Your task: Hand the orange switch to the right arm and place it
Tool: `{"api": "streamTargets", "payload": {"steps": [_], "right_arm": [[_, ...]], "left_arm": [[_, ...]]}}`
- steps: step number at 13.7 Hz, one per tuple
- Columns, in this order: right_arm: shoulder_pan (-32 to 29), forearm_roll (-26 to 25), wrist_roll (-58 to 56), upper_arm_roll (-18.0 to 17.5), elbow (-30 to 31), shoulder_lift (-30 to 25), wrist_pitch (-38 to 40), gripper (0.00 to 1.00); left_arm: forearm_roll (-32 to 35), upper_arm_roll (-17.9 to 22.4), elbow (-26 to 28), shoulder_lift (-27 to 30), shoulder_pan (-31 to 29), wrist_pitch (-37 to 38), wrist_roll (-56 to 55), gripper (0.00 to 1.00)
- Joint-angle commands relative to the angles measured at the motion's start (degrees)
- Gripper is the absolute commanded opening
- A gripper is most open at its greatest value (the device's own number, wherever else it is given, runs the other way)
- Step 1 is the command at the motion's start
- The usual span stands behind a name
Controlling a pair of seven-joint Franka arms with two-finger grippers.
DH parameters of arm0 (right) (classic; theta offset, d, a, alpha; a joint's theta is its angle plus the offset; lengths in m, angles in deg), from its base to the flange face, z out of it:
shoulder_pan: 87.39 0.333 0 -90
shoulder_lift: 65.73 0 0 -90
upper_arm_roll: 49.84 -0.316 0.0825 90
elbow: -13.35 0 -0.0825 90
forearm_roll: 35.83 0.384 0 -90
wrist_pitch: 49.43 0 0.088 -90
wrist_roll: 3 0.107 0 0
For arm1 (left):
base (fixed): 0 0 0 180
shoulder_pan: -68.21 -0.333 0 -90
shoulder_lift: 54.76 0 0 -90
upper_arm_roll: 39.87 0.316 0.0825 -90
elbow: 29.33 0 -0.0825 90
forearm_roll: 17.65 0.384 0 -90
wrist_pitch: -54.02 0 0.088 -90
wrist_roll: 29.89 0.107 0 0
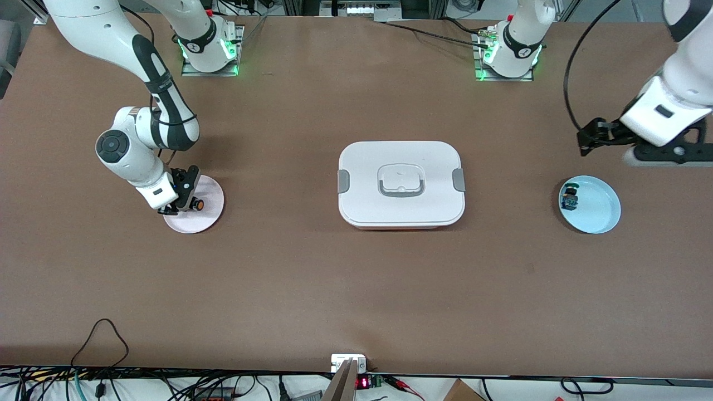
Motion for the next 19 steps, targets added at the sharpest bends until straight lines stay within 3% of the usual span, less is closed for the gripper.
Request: {"api": "streamTargets", "payload": {"steps": [1,3,7,10,13,16,19], "right_arm": [[-0.5,1.4,0.5,-0.2,-1.1,-6.6,7.6,1.00],[-0.4,4.4,4.7,-0.1,-4.4,-10.1,13.4,1.00],[-0.4,4.5,13.7,0.0,-13.1,-12.3,24.9,1.00],[0.0,4.0,33.2,0.1,-19.9,-14.2,35.5,1.00],[0.3,4.6,52.1,0.1,-21.2,-15.7,39.7,1.00],[0.6,4.7,75.6,-0.1,-24.8,-17.2,50.2,1.00],[0.7,3.2,80.5,0.1,-28.4,-18.2,55.0,1.00]], "left_arm": [[-0.9,1.5,2.5,1.7,1.2,-1.3,1.5,1.00],[-0.9,1.4,2.1,1.2,1.0,-0.7,1.5,1.00],[-1.0,1.4,2.1,1.2,0.2,-0.3,1.4,1.00],[-1.0,1.4,2.0,1.1,0.2,-0.3,1.4,1.00],[-1.0,1.4,2.0,1.0,0.1,-0.2,1.4,1.00],[-1.0,1.4,1.9,1.1,0.1,0.6,1.2,1.00],[-0.9,1.4,1.9,1.0,0.1,0.6,1.5,1.00]]}}
